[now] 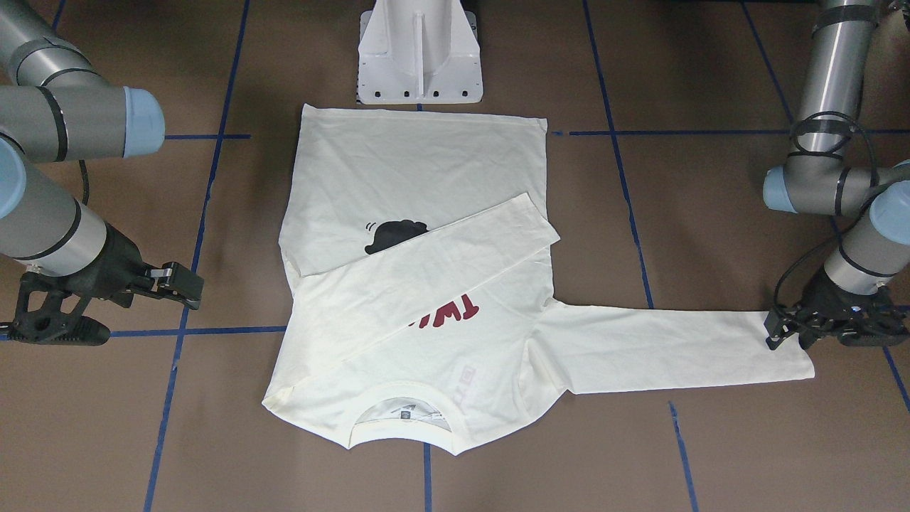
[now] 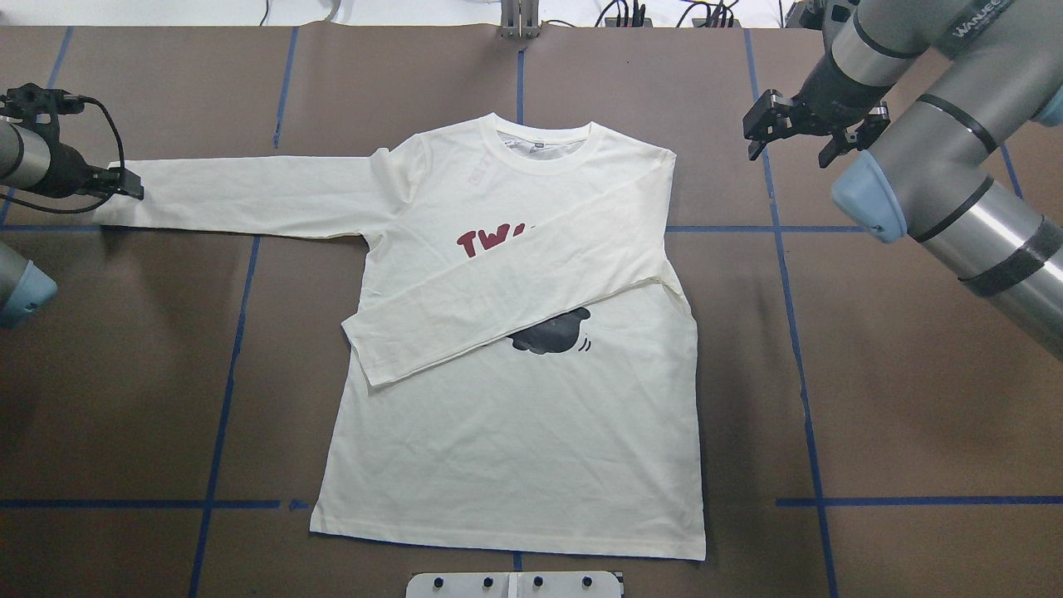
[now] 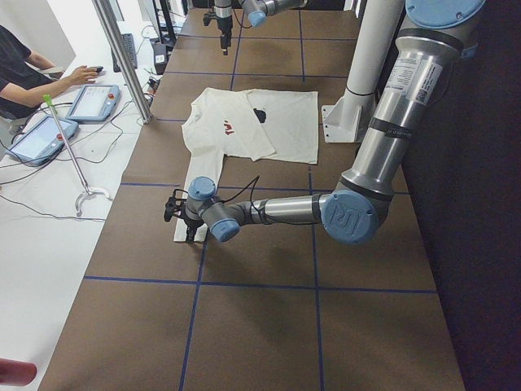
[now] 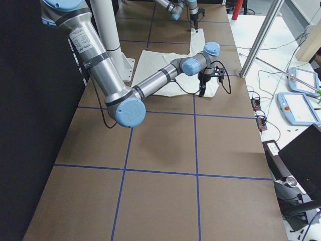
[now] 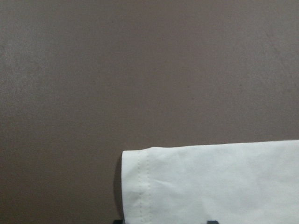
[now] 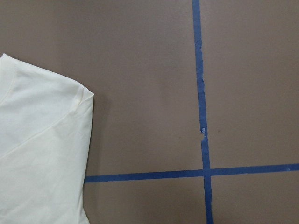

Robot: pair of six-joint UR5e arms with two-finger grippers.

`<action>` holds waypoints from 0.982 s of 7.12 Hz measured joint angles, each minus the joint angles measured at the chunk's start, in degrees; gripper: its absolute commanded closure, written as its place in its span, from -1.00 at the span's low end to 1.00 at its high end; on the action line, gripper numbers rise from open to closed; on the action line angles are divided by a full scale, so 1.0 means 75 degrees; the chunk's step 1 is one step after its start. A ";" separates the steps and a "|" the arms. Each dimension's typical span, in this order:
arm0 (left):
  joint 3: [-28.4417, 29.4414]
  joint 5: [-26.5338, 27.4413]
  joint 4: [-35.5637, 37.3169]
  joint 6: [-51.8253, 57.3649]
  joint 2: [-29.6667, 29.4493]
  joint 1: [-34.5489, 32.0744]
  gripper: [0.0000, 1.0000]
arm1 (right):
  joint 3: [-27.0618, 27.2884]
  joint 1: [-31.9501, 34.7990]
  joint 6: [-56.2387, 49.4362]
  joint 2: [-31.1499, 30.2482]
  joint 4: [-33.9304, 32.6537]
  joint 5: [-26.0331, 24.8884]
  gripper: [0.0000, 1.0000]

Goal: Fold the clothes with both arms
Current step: 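Lower the left gripper onto the cuff of the sleeve nearest it and grasp, then lift the cuff with the left gripper and carry it across the shirt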

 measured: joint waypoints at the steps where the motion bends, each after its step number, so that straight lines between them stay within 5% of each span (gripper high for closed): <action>1: -0.0076 -0.0003 0.0021 -0.0048 -0.0021 0.0000 0.60 | -0.0005 -0.0005 0.0000 -0.0001 0.0000 -0.0002 -1.00; 2: -0.0188 -0.0008 0.0063 -0.0074 -0.0029 0.0000 0.95 | -0.0006 -0.0008 -0.0002 -0.0010 0.0000 -0.0007 -1.00; 7: -0.0809 -0.0011 0.0310 -0.0443 -0.0088 -0.0003 1.00 | -0.0019 0.0011 -0.0079 -0.0159 0.0000 0.0004 -1.00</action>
